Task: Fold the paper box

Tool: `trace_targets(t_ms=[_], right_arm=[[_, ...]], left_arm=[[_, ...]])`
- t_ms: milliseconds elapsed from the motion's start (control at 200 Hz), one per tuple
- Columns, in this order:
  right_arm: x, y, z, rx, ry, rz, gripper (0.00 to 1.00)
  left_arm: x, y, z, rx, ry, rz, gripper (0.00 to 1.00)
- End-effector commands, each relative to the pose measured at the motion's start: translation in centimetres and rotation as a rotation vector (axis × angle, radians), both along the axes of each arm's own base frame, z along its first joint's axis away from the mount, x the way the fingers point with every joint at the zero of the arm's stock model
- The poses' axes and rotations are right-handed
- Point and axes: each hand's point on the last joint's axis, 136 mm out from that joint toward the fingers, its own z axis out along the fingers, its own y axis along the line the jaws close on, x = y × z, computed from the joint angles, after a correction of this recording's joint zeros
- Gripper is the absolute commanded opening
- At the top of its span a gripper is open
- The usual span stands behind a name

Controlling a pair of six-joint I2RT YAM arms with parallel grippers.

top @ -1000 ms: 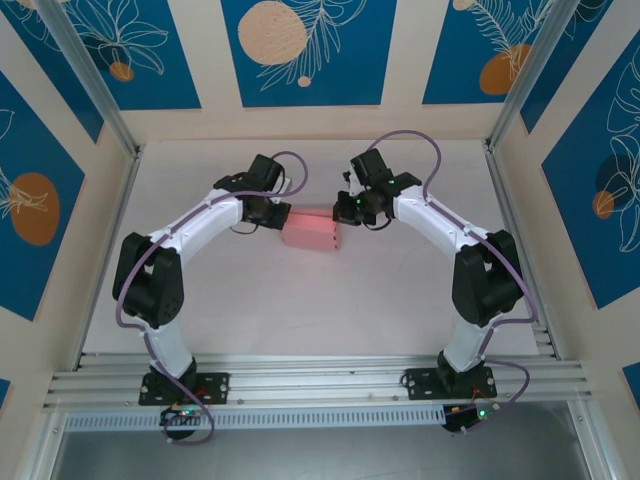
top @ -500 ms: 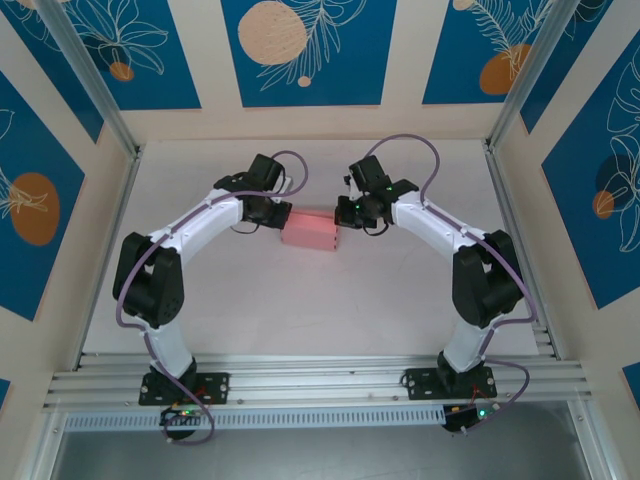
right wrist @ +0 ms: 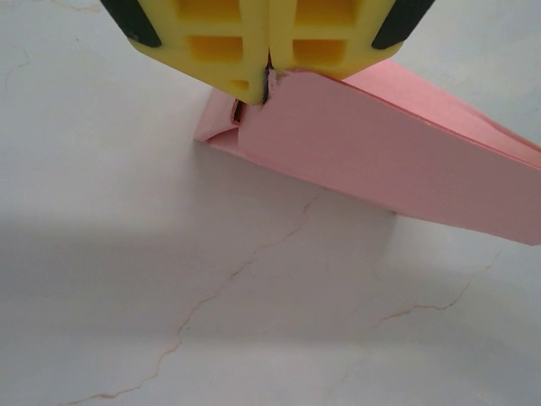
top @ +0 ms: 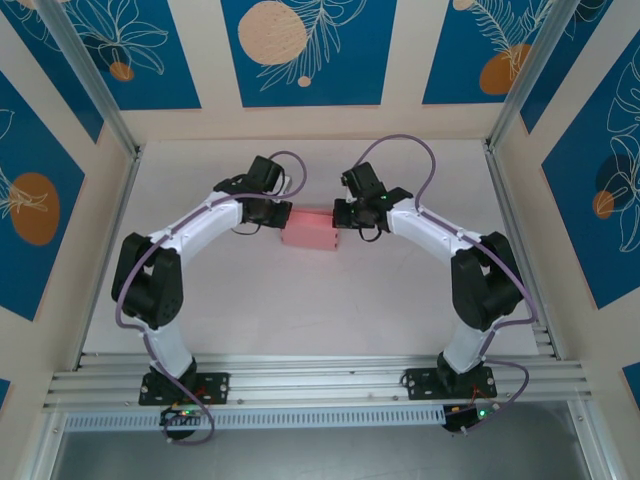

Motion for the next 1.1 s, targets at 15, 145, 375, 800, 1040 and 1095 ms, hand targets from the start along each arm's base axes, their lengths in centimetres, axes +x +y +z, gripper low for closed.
trace_targets(t_ms=[15, 145, 375, 800, 1040, 1095], right_arm=[[-3.0, -0.1, -3.7, -0.107, 0.078, 0.064, 0.0], [-3.1, 0.1, -3.9, -0.13, 0.054, 0.075, 0.0], [-3.1, 0.2, -3.8, -0.172, 0.021, 0.08, 0.0], [-3.0, 0.3, -3.5, -0.192, 0.004, 0.085, 0.0], [-3.0, 0.4, -3.5, -0.195, 0.004, 0.087, 0.0], [-3.0, 0.4, -3.4, -0.194, 0.002, 0.087, 0.0]], left_arm=[[-2.8, -0.9, -2.1, -0.035, 0.105, -0.033, 0.01], [-2.9, -0.8, -2.0, -0.055, 0.089, -0.02, 0.03], [-3.1, -0.9, -1.1, -0.123, 0.061, -0.007, 0.19], [-3.4, -1.2, 1.8, -0.226, 0.02, -0.006, 0.63], [-2.9, -0.2, 3.2, -0.254, -0.032, 0.06, 0.94], [-2.7, 0.2, 3.5, -0.256, -0.051, 0.092, 1.0]])
